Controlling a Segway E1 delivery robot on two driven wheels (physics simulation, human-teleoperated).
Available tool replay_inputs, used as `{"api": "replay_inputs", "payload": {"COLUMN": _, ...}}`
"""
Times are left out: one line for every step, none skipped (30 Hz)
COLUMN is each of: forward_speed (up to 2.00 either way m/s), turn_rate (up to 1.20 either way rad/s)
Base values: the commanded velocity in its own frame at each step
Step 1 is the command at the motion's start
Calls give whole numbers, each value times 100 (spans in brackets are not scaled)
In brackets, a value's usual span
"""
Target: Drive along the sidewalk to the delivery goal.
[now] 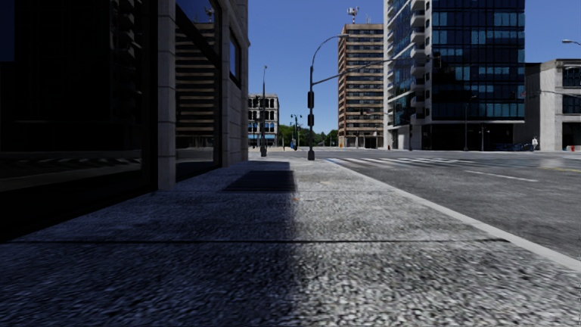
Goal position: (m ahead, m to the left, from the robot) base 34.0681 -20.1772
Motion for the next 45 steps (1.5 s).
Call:
{"api": "replay_inputs", "payload": {"forward_speed": 200, "turn_rate": 0}}
{"api": "replay_inputs", "payload": {"forward_speed": 200, "turn_rate": 0}}
{"api": "replay_inputs", "payload": {"forward_speed": 200, "turn_rate": 0}}
{"api": "replay_inputs", "payload": {"forward_speed": 200, "turn_rate": 0}}
{"api": "replay_inputs", "payload": {"forward_speed": 200, "turn_rate": 0}}
{"api": "replay_inputs", "payload": {"forward_speed": 200, "turn_rate": 0}}
{"api": "replay_inputs", "payload": {"forward_speed": 200, "turn_rate": 0}}
{"api": "replay_inputs", "payload": {"forward_speed": 200, "turn_rate": 0}}
{"api": "replay_inputs", "payload": {"forward_speed": 200, "turn_rate": 0}}
{"api": "replay_inputs", "payload": {"forward_speed": 200, "turn_rate": 0}}
{"api": "replay_inputs", "payload": {"forward_speed": 200, "turn_rate": 0}}
{"api": "replay_inputs", "payload": {"forward_speed": 200, "turn_rate": 0}}
{"api": "replay_inputs", "payload": {"forward_speed": 200, "turn_rate": 0}}
{"api": "replay_inputs", "payload": {"forward_speed": 200, "turn_rate": 0}}
{"api": "replay_inputs", "payload": {"forward_speed": 200, "turn_rate": 0}}
{"api": "replay_inputs", "payload": {"forward_speed": 200, "turn_rate": 0}}
{"api": "replay_inputs", "payload": {"forward_speed": 200, "turn_rate": 0}}
{"api": "replay_inputs", "payload": {"forward_speed": 200, "turn_rate": 0}}
{"api": "replay_inputs", "payload": {"forward_speed": 200, "turn_rate": 0}}
{"api": "replay_inputs", "payload": {"forward_speed": 200, "turn_rate": 0}}
{"api": "replay_inputs", "payload": {"forward_speed": 200, "turn_rate": 0}}
{"api": "replay_inputs", "payload": {"forward_speed": 200, "turn_rate": 0}}
{"api": "replay_inputs", "payload": {"forward_speed": 200, "turn_rate": 0}}
{"api": "replay_inputs", "payload": {"forward_speed": 200, "turn_rate": 0}}
{"api": "replay_inputs", "payload": {"forward_speed": 200, "turn_rate": 0}}
{"api": "replay_inputs", "payload": {"forward_speed": 200, "turn_rate": 0}}
{"api": "replay_inputs", "payload": {"forward_speed": 200, "turn_rate": 0}}
{"api": "replay_inputs", "payload": {"forward_speed": 200, "turn_rate": 0}}
{"api": "replay_inputs", "payload": {"forward_speed": 200, "turn_rate": 0}}
{"api": "replay_inputs", "payload": {"forward_speed": 200, "turn_rate": 0}}
{"api": "replay_inputs", "payload": {"forward_speed": 200, "turn_rate": 0}}
{"api": "replay_inputs", "payload": {"forward_speed": 200, "turn_rate": 0}}
{"api": "replay_inputs", "payload": {"forward_speed": 200, "turn_rate": 0}}
{"api": "replay_inputs", "payload": {"forward_speed": 200, "turn_rate": 0}}
{"api": "replay_inputs", "payload": {"forward_speed": 200, "turn_rate": 0}}
{"api": "replay_inputs", "payload": {"forward_speed": 200, "turn_rate": 0}}
{"api": "replay_inputs", "payload": {"forward_speed": 200, "turn_rate": 0}}
{"api": "replay_inputs", "payload": {"forward_speed": 200, "turn_rate": 0}}
{"api": "replay_inputs", "payload": {"forward_speed": 200, "turn_rate": 0}}
{"api": "replay_inputs", "payload": {"forward_speed": 200, "turn_rate": 0}}
{"api": "replay_inputs", "payload": {"forward_speed": 200, "turn_rate": 0}}
{"api": "replay_inputs", "payload": {"forward_speed": 200, "turn_rate": 0}}
{"api": "replay_inputs", "payload": {"forward_speed": 200, "turn_rate": 0}}
{"api": "replay_inputs", "payload": {"forward_speed": 200, "turn_rate": 0}}
{"api": "replay_inputs", "payload": {"forward_speed": 200, "turn_rate": 0}}
